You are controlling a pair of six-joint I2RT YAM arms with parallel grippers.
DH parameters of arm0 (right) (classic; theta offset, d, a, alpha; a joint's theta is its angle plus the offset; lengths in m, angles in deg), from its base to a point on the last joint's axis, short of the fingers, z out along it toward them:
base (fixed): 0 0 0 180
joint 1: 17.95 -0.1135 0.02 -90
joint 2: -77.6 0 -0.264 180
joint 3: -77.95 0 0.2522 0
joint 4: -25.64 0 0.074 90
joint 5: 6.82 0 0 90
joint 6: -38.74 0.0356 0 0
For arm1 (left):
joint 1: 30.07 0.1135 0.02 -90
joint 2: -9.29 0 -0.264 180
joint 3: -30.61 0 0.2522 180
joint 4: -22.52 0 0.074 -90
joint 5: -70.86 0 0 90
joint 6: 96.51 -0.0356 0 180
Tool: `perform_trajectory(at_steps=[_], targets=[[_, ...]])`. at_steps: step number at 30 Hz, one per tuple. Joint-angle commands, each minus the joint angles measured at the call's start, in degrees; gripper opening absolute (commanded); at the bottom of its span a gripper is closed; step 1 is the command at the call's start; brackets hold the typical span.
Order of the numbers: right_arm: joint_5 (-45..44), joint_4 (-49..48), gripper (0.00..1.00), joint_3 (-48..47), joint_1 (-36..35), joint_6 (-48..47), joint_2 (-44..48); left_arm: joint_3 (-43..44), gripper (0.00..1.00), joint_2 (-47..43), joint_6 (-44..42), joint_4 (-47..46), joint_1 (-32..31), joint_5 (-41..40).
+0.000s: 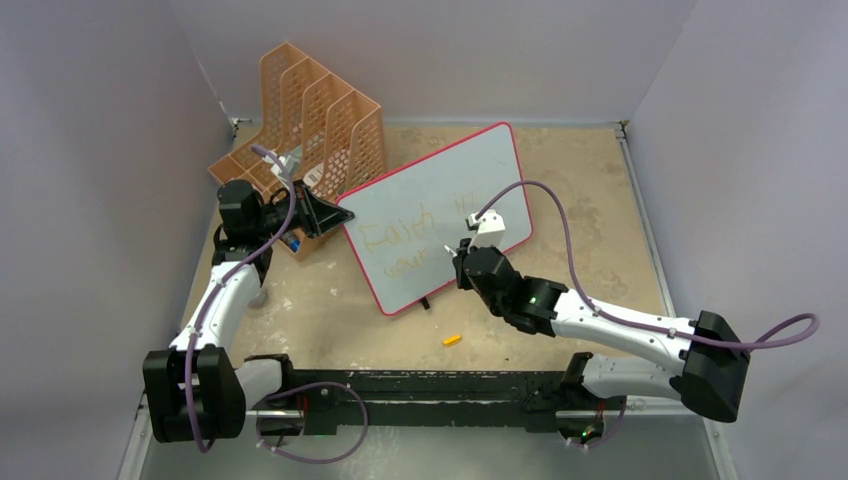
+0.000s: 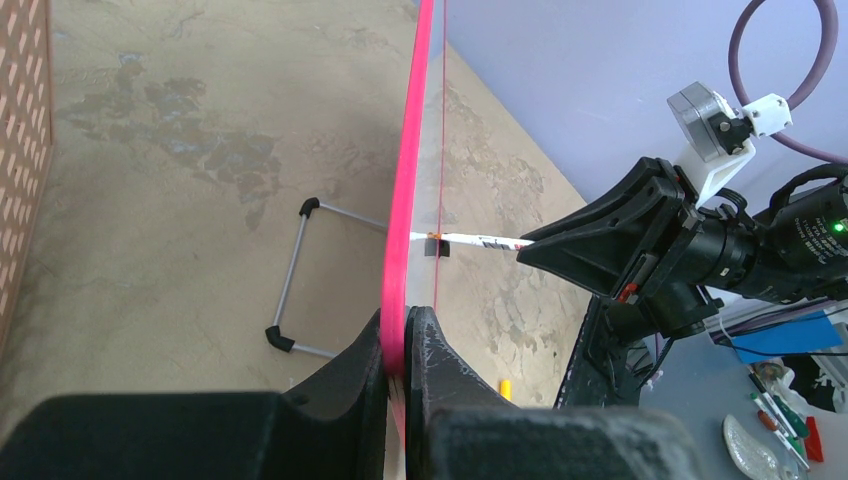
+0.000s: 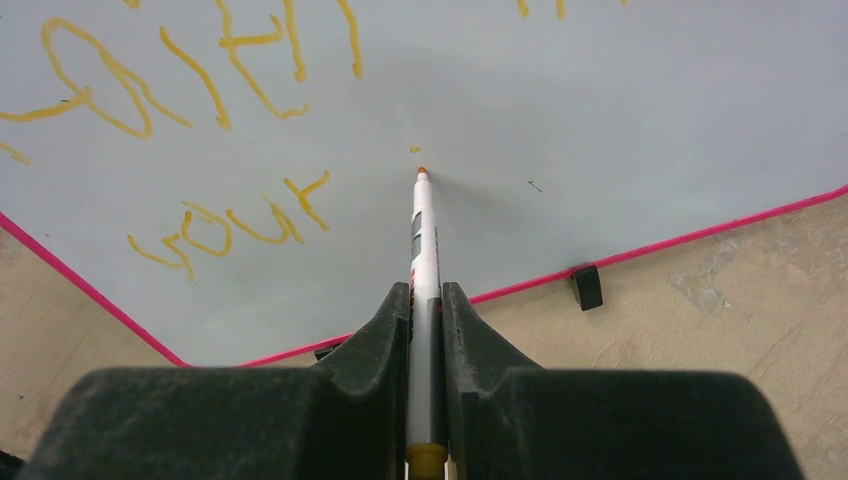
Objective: Write a sentence on the whiteboard
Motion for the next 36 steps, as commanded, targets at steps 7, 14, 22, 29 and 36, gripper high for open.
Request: perform_trajectory(at_steps=[7, 14, 22, 29, 36], targets=[[0.59, 3.84, 0.00, -1.64, 0.23, 1.33, -0.27, 1.63, 0.00, 0.03, -5.10, -1.34, 0.36, -1.33], [3.27, 6.01, 0.00, -1.94, 0.27, 3.13, -1.34, 1.68, 0.00, -0.11, -5.10, -1.33, 0.36, -1.28], [4.43, 7.27, 0.00, -2.67, 0.26, 4.49, -4.17, 1.65, 0.00, -0.22, -5.10, -1.34, 0.36, -1.30], [6.33, 4.14, 0.00, -3.17, 0.23, 2.26, -2.82, 1.64, 0.00, -0.15, -5.10, -1.34, 0.41, -1.25], [6.98, 1.33, 0.00, -4.24, 0.16, 0.78, -2.95, 1.63, 0.00, -0.15, -5.10, -1.26, 0.36, -1.22]])
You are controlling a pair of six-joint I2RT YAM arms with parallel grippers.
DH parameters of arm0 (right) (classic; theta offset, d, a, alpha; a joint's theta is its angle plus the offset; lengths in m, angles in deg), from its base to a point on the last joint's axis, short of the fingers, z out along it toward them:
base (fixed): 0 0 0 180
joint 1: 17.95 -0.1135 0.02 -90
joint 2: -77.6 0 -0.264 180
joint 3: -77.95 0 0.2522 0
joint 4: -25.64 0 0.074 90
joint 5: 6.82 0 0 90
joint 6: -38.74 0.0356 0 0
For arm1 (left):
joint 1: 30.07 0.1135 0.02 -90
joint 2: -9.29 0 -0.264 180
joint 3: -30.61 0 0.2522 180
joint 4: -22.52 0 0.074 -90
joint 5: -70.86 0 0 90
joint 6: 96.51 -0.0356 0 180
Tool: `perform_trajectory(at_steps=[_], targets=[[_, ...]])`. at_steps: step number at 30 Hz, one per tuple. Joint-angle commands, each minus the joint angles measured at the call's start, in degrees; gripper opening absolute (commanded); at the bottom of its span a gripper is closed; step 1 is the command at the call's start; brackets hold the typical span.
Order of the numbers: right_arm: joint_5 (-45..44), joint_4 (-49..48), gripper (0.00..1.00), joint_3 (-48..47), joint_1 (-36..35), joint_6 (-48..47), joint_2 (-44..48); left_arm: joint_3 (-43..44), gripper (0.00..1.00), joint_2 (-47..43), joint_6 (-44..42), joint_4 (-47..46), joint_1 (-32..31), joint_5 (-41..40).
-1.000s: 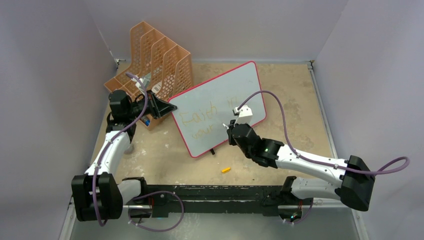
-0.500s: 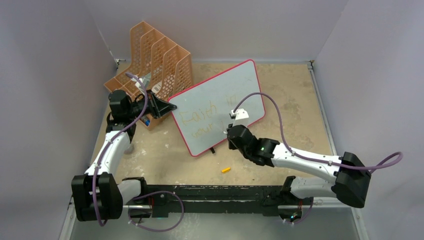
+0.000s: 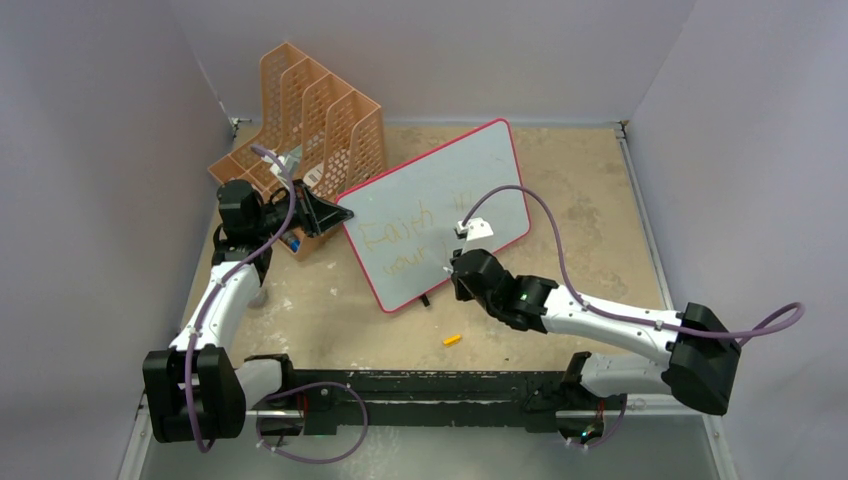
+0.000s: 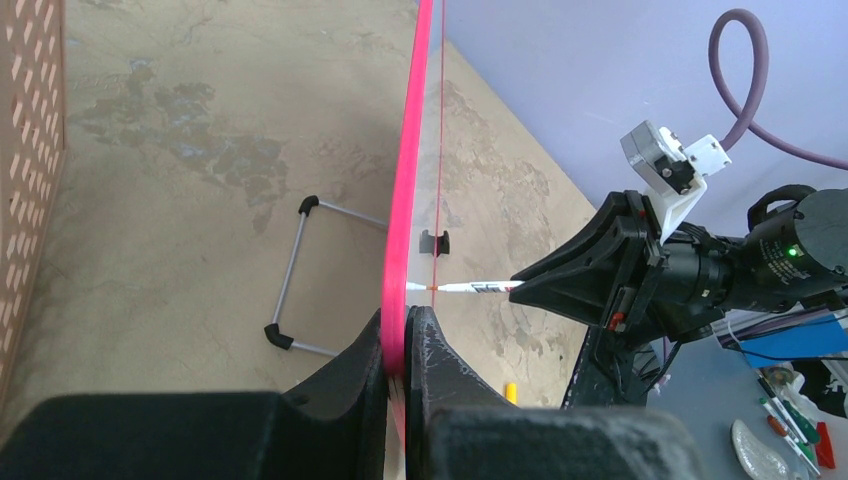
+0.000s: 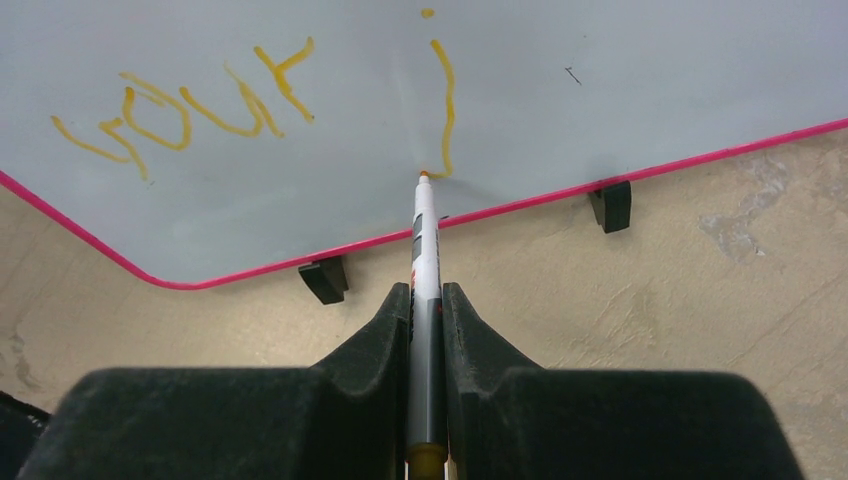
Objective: Write a sentence on the whiteboard
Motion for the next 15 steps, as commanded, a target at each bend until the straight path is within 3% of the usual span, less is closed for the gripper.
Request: perform_trajectory(at_steps=[1, 15], targets=[[0.69, -6.19, 0.00, -3.31, 0.16, -1.02, 0.79, 1.57, 0.00, -0.15, -4.66, -1.25, 0.36, -0.98], [-3.77, -3.88, 0.00, -2.37, 0.29, -1.37, 7.46, 1.83, 0.00, -0.15, -5.01, -0.81, 0.36, -1.38]])
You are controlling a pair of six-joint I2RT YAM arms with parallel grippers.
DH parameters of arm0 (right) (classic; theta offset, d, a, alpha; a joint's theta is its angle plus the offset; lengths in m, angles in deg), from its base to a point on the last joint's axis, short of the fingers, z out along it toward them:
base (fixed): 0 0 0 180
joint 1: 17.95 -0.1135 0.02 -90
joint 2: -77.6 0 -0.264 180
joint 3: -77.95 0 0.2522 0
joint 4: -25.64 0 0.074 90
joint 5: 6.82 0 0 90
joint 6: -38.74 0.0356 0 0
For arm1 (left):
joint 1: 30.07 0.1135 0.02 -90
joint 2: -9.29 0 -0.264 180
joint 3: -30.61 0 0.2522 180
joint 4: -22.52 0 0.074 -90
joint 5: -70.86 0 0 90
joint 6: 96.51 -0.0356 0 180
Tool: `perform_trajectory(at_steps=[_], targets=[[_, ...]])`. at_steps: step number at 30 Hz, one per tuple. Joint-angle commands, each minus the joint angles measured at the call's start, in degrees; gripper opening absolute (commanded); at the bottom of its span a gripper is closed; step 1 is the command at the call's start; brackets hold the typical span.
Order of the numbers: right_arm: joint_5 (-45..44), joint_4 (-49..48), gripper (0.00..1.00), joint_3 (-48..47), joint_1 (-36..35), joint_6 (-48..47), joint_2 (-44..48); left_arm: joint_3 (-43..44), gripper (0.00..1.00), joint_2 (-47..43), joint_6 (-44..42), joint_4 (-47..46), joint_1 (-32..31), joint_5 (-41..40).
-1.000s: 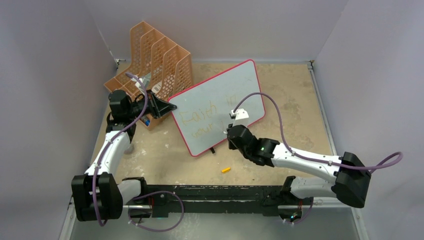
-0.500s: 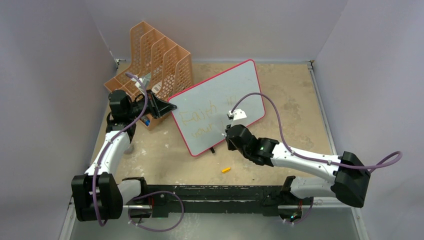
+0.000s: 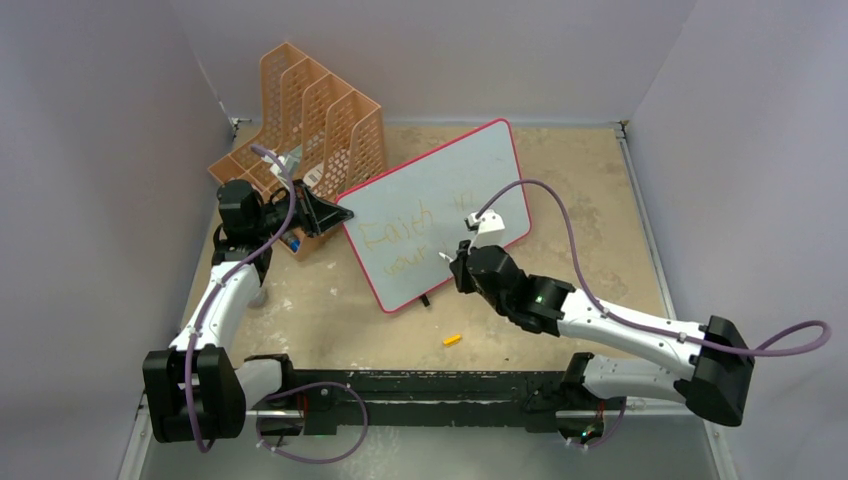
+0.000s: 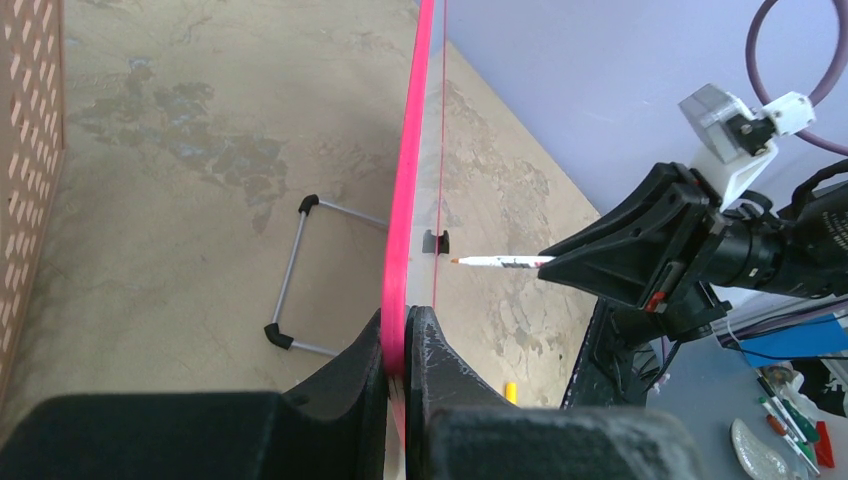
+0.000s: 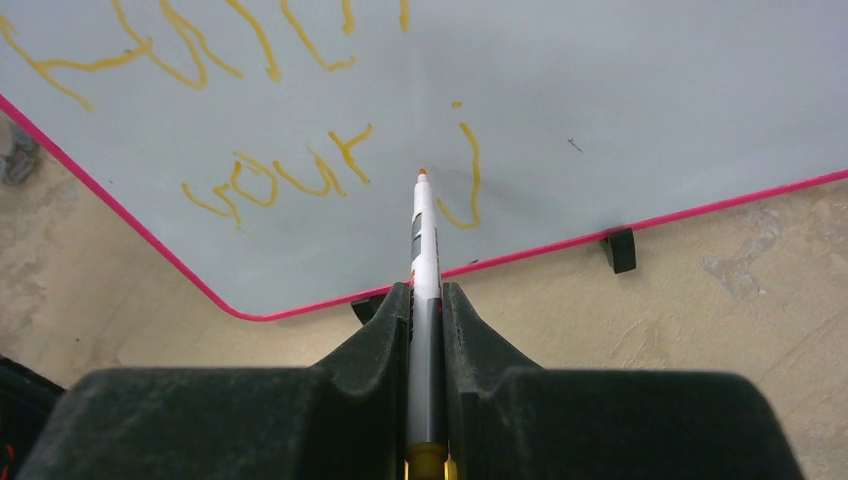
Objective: Write a sentence on the whiteboard
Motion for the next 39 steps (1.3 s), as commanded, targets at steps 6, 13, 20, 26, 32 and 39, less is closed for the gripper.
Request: perform_trajectory(at_steps=[6, 13, 20, 26, 32, 39], targets=[[-5.71, -1.13, 0.00, -0.97, 0.90, -1.20, 2.90, 2.18, 0.00, -0.15, -5.68, 0.14, 0.36, -1.81], [-5.02, -3.12, 0.00, 1.42, 3.02, -1.96, 4.37, 2.65, 0.00, -0.15, -6.48, 1.23, 0.49, -2.30], [-3.36, -5.17, 0.00, 2.48, 4.20, -2.63, 4.31, 2.62, 0.00, 0.19, -6.27, 1.10, 0.49, -1.94], [-2.39, -6.78, 0.00, 2.78, 4.38, -3.15, 4.08, 2.54, 0.00, 0.46, -5.88, 0.75, 0.45, -1.58], [-1.89, -7.59, 0.00, 2.28, 4.45, -3.60, 3.35, 2.49, 0.00, 0.49, -5.78, 0.63, 0.41, -1.49], [-2.02, -7.68, 0.00, 2.34, 4.52, -3.50, 2.47, 2.45, 0.00, 0.39, -5.69, 0.53, 0.44, -1.28]])
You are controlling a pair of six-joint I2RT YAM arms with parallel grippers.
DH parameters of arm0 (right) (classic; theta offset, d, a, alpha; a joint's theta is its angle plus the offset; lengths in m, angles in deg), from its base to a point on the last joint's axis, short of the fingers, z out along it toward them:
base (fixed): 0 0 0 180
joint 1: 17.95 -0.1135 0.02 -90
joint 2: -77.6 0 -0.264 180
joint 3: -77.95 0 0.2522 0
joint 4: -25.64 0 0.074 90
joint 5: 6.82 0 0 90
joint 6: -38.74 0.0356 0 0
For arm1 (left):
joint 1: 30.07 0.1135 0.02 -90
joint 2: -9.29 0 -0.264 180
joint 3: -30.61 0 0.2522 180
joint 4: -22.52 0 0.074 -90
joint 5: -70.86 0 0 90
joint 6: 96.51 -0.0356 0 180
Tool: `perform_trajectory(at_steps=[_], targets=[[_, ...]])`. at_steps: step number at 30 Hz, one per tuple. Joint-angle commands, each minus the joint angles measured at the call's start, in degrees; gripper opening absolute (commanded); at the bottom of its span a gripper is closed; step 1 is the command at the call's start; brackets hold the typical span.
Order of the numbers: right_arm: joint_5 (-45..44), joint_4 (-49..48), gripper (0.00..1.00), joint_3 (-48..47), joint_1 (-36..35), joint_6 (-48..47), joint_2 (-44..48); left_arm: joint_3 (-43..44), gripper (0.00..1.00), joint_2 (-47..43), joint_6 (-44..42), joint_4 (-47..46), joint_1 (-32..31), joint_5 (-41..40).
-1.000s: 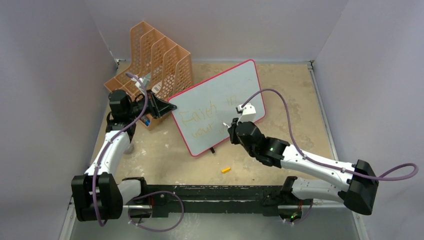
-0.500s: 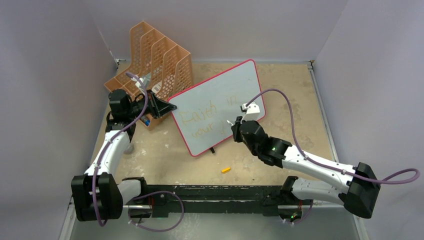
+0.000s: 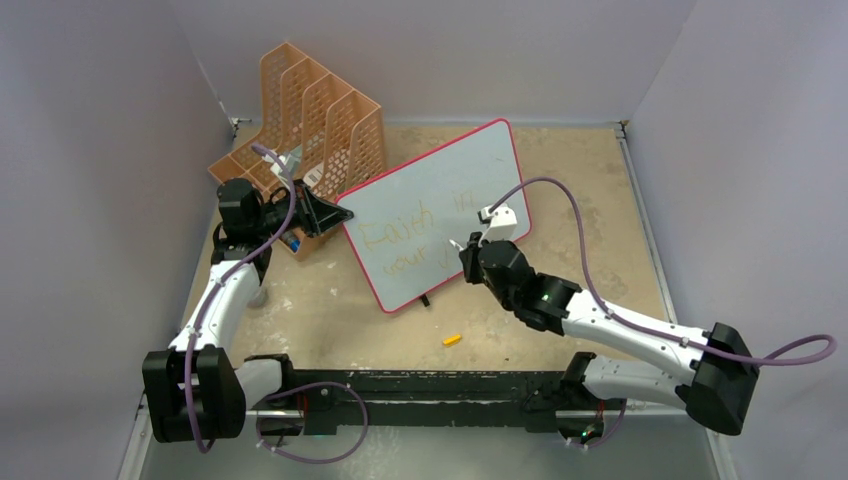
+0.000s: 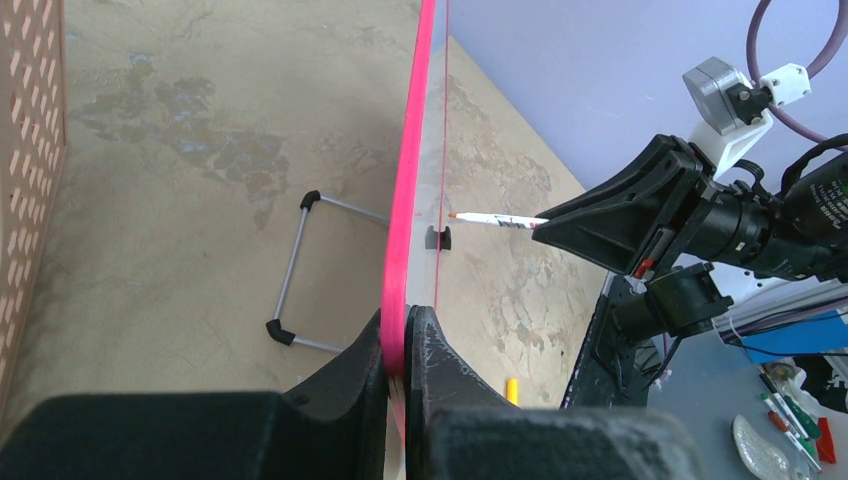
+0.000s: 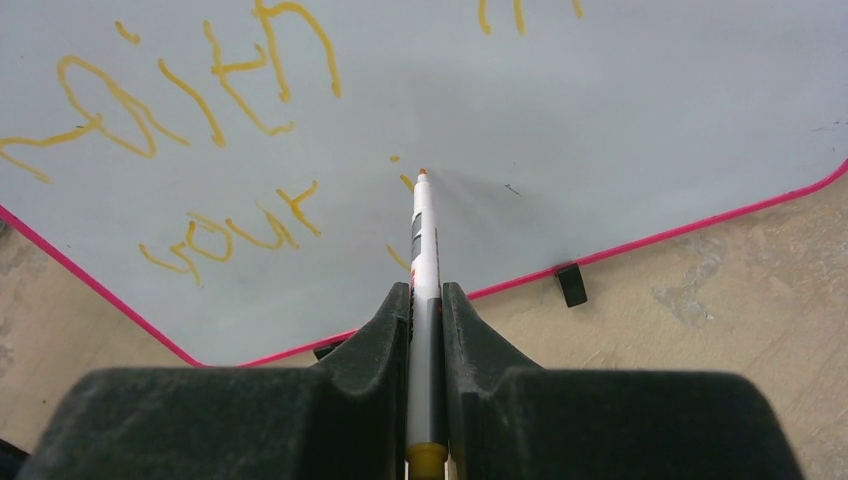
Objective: Write a sentence on the whiteboard
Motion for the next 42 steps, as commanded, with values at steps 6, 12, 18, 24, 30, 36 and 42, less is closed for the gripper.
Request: perform_trajectory(at_steps=[6, 12, 18, 24, 30, 36, 42], targets=[[-0.60, -3.52, 0.00, -0.34, 0.38, -0.61, -1.20, 1.68, 0.00, 0.44, -4.23, -1.63, 0.47, -1.02], [-1.07, -3.99, 0.00, -0.46, 0.56, -0.57, -1.47, 1.68, 0.00, 0.34, -4.23, -1.67, 0.49, -1.01], [-1.48, -4.41, 0.00, -0.36, 0.81, -0.35, -1.93, 1.68, 0.00, 0.34, -4.23, -1.73, 0.44, -1.02], [-1.09, -4.88, 0.00, -0.48, 0.91, -0.50, -2.66, 1.68, 0.00, 0.31, -4.23, -1.74, 0.45, -0.92], [-0.59, -5.20, 0.00, -0.33, 1.04, -0.57, -3.48, 1.68, 0.00, 0.35, -4.23, -1.81, 0.45, -0.89], [0.78, -4.30, 0.00, -0.16, 1.09, -0.21, -3.76, 1.68, 0.00, 0.44, -4.14, -1.85, 0.45, -0.80], [2.05, -2.85, 0.00, 0.08, 1.15, 0.23, -3.41, 1.68, 0.00, 0.49, -4.14, -1.90, 0.45, -0.85]])
